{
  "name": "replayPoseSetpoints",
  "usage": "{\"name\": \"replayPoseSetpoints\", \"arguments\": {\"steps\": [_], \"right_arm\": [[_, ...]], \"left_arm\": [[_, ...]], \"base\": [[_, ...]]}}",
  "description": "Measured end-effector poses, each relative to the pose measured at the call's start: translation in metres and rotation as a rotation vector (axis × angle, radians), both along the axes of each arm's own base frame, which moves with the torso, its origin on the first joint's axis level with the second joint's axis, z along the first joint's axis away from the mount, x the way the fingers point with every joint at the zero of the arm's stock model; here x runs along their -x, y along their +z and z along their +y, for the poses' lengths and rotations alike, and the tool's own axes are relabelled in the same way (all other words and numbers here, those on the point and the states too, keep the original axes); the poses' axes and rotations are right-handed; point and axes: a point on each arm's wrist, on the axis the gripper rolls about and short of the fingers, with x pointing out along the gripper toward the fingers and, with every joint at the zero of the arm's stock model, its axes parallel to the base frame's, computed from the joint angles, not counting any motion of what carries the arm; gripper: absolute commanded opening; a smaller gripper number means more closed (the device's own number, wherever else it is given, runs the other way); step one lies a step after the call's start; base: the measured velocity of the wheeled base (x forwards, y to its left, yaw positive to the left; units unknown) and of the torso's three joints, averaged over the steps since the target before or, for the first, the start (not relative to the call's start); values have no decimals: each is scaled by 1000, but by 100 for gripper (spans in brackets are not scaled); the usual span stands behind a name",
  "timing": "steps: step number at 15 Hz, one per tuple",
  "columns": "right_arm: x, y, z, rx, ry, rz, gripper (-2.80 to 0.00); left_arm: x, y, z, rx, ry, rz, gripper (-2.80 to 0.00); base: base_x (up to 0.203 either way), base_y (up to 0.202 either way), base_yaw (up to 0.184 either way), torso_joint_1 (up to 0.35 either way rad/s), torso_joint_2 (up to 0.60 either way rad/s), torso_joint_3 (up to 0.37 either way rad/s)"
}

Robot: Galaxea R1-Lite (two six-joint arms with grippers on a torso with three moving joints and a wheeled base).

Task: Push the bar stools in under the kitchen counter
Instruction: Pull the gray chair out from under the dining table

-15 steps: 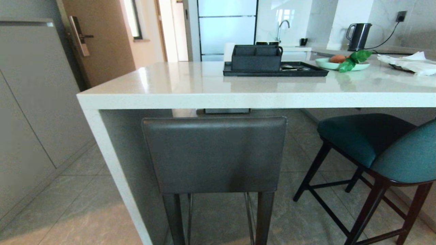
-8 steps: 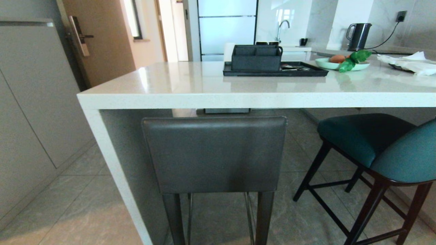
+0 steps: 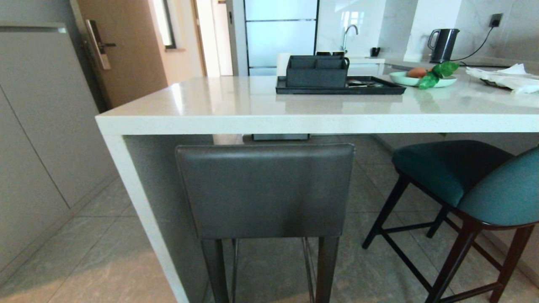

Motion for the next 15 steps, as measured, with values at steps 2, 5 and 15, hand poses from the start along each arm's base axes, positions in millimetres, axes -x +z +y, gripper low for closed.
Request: {"name": "replayPoseSetpoints", "arguments": {"steps": [2,5,15], "right_arm": [[0,0,0,0,0,0,-280],[0,0,0,0,0,0,-280],[0,0,0,0,0,0,-280]], "left_arm": [[0,0,0,0,2,0,-280],[0,0,0,0,3,0,-280],[0,0,0,2,2,0,-280]], "base": [[0,0,0,0,0,0],[0,0,0,0,0,0],[0,0,0,0,0,0]]}}
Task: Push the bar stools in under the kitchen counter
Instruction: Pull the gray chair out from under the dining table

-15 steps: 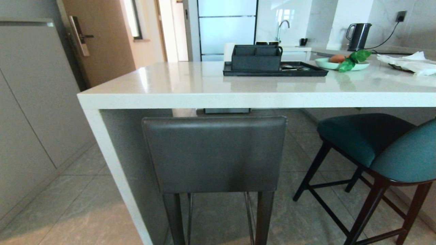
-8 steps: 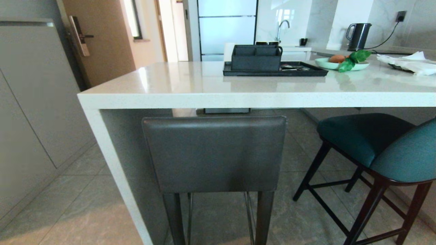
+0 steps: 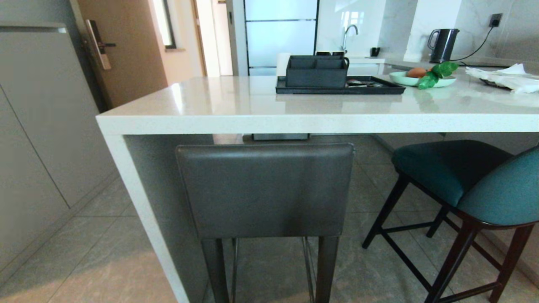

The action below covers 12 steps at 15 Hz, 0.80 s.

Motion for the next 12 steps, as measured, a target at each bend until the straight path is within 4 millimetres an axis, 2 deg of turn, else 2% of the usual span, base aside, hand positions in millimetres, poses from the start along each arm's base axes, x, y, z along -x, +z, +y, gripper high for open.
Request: {"name": "replayPoseSetpoints", "arguments": {"steps": [7,12], "right_arm": [[0,0,0,-1,0,0,-280],[0,0,0,-2,0,0,-280]], "left_arm": [[0,0,0,0,-1,0,-280],[0,0,0,0,-1,1,-280]], "base": [[0,0,0,0,0,0],[0,0,0,73,-280,-248]]}}
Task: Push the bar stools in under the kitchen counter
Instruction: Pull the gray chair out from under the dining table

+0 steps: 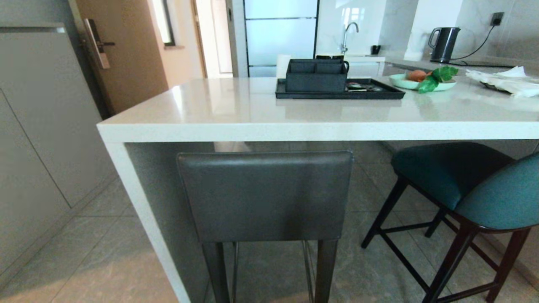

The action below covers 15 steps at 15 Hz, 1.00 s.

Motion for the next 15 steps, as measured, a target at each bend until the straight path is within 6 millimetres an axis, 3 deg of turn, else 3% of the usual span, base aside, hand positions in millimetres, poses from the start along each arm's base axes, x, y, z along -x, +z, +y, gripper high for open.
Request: {"name": "replayPoseSetpoints", "arguments": {"steps": [6,15], "right_arm": [[0,0,0,0,0,-2,-280],[0,0,0,0,0,0,-280]], "left_arm": [[0,0,0,0,1,-2,-280],[0,0,0,0,-1,-1,-280]], "base": [[0,0,0,170,-469,-279],[0,0,0,17,-42,-26]]}}
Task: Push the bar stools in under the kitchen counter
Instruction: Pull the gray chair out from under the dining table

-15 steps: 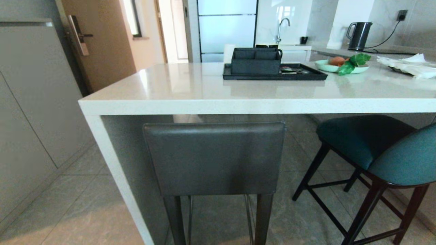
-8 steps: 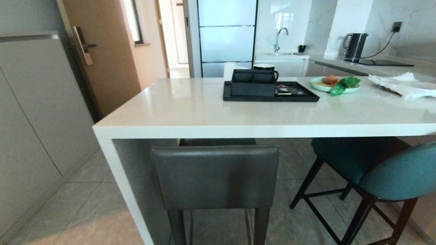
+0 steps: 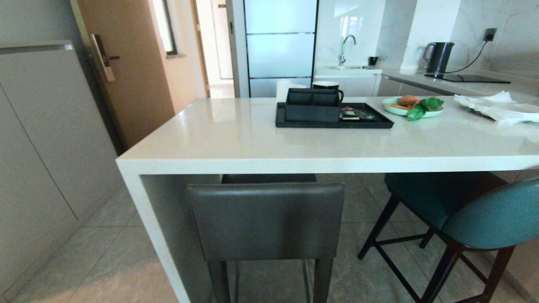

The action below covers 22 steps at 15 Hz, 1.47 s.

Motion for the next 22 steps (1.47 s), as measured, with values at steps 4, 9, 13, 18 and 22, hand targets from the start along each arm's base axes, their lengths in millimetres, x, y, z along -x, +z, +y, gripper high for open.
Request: {"name": "replayPoseSetpoints", "arguments": {"steps": [4,9,13,18,22], "right_arm": [[0,0,0,6,-4,3,-280],[3,41,0,-13,9,-28,-280],[-21,76,1,-50,58,33,-280],[-90,87,4,-71,159,200,-280],[-120,55,17,-40,342,305,-280]], "left_arm": [[1,2,0,-23,1,-5,-280],[2,43,-2,3,-69,1,-280],[-31,70,-4,28,-167,68,-280],[-124,75,-8,43,-230,181,-280],[-188,42,-20,45,-287,245,-280]], "base": [[0,0,0,0,0,0],[0,0,0,0,0,0],[0,0,0,0,0,0],[0,0,0,0,0,0],[0,0,0,0,0,0]]}}
